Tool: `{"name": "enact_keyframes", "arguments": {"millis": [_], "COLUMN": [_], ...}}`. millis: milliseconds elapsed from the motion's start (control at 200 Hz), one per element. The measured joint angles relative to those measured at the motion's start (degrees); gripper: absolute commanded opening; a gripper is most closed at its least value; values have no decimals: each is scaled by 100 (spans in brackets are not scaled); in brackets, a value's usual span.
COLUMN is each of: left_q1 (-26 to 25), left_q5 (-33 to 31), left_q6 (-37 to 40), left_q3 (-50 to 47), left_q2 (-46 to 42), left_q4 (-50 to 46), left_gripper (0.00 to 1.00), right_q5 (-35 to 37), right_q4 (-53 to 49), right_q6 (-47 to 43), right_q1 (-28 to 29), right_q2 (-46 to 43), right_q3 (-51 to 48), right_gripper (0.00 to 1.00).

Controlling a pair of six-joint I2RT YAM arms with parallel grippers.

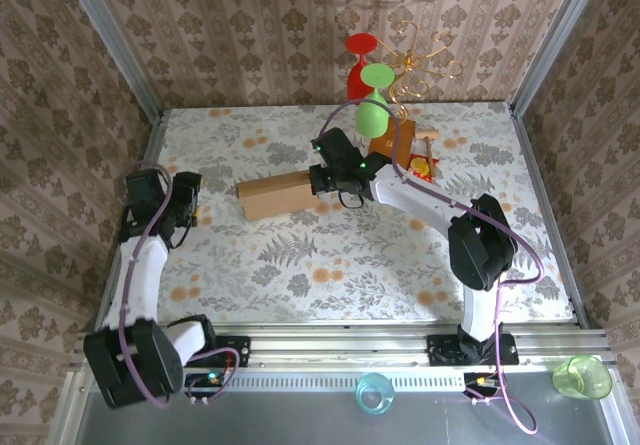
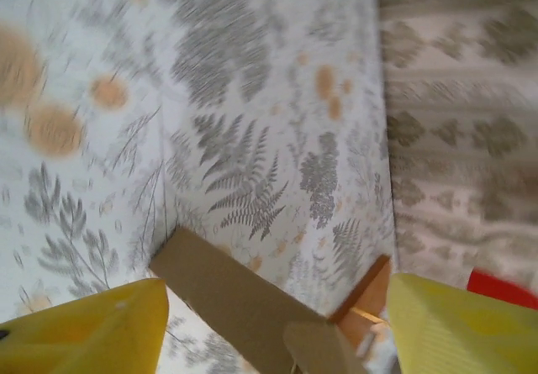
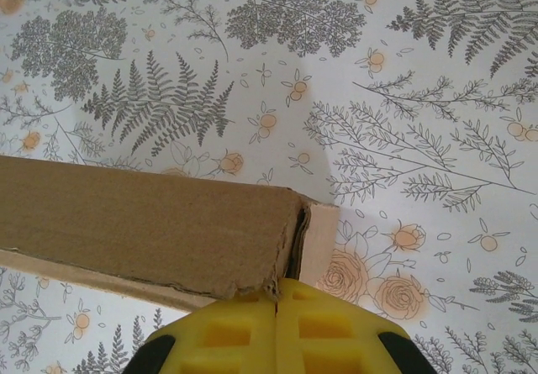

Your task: Fold the paper box

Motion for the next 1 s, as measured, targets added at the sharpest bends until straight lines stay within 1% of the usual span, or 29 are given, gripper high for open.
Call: {"name": "enact_keyframes", "arguments": {"millis": [75, 165, 245, 305, 405, 480, 590, 725, 795, 890, 1000], "left_q1": [-214, -599, -920, -1067, -1231, -1375, -1637, -1950, -2050, -2192, -2310], "left_q5": [-177, -345, -358, -356, -378, -479, -667, -1021, -1202, -1495, -1810], "left_q6": [931, 2061, 2997, 3606, 4472, 4972, 5515, 5941, 6078, 6207, 6288], "left_q3": [103, 339, 535, 636, 831, 1021, 1141, 1200, 1314, 1414, 1414], "left_q2": [-332, -404, -280, -138, 175, 369, 442, 527, 704, 962, 1023], "left_q4": [-96, -352, -632, -824, -1182, -1427, -1576, -1696, -1749, -1727, -1725], "left_gripper": [60, 59, 59, 59, 59, 58, 57, 55, 54, 56, 58], "right_q5": [-33, -59, -105, -144, -203, -236, -330, -424, -472, -514, -544], "right_q4": [-83, -197, -269, -315, -343, -367, -382, -514, -560, -616, -629], "right_q6": [-37, -116, -168, -192, -264, -291, -326, -417, -450, -466, -476], "right_q1": [-42, -79, -111, -133, -166, -197, -238, -293, -313, -334, -348], "right_q2": [33, 70, 111, 144, 170, 190, 243, 345, 378, 387, 398], "right_q3": [79, 166, 245, 297, 334, 374, 444, 621, 680, 704, 717], "right_gripper": [0, 0, 0, 0, 0, 0, 0, 0, 0, 0, 0]}}
